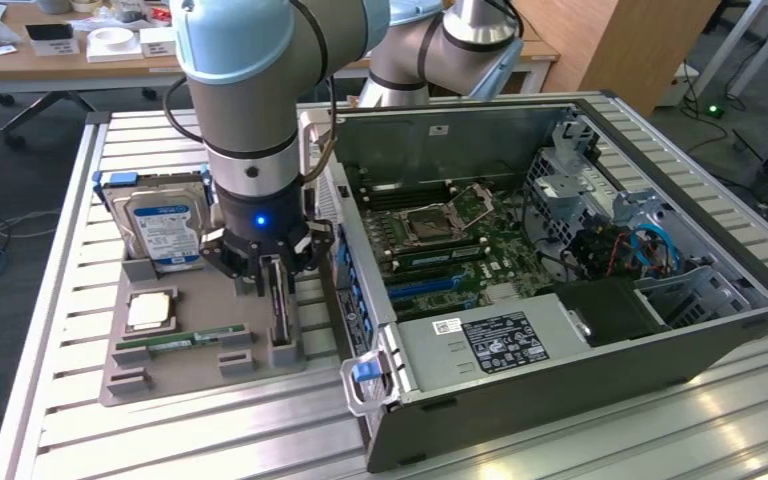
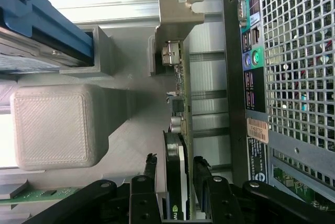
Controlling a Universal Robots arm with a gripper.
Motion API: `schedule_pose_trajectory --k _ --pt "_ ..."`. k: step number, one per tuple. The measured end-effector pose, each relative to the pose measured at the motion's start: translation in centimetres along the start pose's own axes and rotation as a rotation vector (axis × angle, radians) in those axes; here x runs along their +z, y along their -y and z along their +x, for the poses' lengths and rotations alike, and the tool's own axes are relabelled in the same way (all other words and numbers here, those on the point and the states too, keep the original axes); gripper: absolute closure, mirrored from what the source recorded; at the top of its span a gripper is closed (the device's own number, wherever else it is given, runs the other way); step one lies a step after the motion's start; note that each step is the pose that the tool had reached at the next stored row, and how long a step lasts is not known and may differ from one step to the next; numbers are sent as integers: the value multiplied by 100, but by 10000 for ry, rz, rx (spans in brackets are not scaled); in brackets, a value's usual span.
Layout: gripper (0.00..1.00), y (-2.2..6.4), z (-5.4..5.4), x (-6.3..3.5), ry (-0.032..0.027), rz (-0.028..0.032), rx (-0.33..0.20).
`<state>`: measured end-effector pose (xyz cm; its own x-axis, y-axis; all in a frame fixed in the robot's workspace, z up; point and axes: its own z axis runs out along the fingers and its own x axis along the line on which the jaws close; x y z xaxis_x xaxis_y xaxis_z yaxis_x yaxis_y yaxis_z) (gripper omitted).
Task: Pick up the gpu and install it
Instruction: 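Pick up the gpu and move the gpu toward the slot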
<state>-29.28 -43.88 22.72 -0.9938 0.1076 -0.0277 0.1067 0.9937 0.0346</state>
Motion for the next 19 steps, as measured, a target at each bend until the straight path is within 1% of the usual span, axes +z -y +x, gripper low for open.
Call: schedule_pose_trajectory --k 7,9,10,18,19 --pt "58 0 0 0 0 0 0" --pt "60 0 0 0 0 0 0" --pt "67 0 0 0 0 0 0" --pt "67 0 0 0 1 -1 0" --pt "68 0 0 0 -1 -1 0"
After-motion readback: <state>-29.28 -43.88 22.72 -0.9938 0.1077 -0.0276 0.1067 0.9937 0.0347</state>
